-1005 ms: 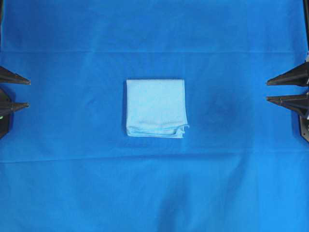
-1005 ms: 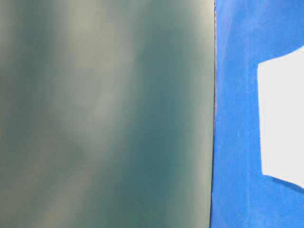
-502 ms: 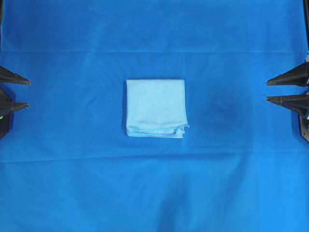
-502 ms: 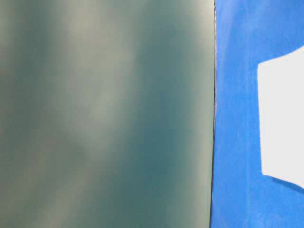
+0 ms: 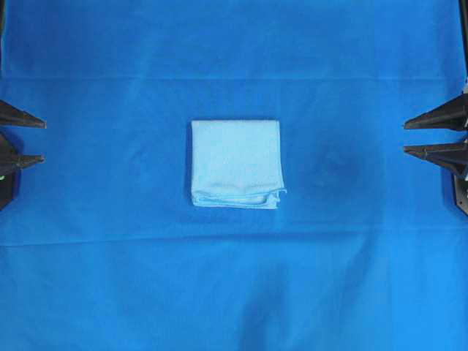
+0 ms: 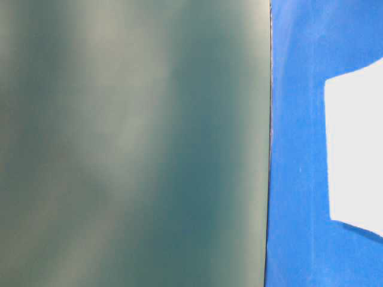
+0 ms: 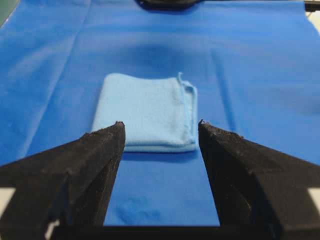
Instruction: Fold a vertical towel.
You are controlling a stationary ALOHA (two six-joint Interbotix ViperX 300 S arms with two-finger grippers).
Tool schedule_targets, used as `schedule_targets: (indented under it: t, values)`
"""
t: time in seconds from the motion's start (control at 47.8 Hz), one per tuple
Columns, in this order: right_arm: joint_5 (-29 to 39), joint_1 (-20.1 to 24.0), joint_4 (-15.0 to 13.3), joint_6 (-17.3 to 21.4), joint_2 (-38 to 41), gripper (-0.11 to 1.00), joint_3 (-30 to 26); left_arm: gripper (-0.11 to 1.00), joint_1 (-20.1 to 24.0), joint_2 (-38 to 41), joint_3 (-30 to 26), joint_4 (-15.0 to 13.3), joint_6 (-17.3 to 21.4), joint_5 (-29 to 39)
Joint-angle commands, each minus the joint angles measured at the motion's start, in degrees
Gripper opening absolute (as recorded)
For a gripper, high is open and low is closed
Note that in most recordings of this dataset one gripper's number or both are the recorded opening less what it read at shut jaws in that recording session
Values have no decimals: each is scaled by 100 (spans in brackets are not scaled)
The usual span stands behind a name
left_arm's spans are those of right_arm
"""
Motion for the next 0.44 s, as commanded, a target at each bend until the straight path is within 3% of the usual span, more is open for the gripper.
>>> schedule_targets:
  t: [0.0,0.419]
  values:
    - [-9,-9,9,0,70,52,-79,58,18,62,-62,9,-9,-26]
    - [35,-9,-9,0,70,52,-88,58,18,62,-53,9,-9,-26]
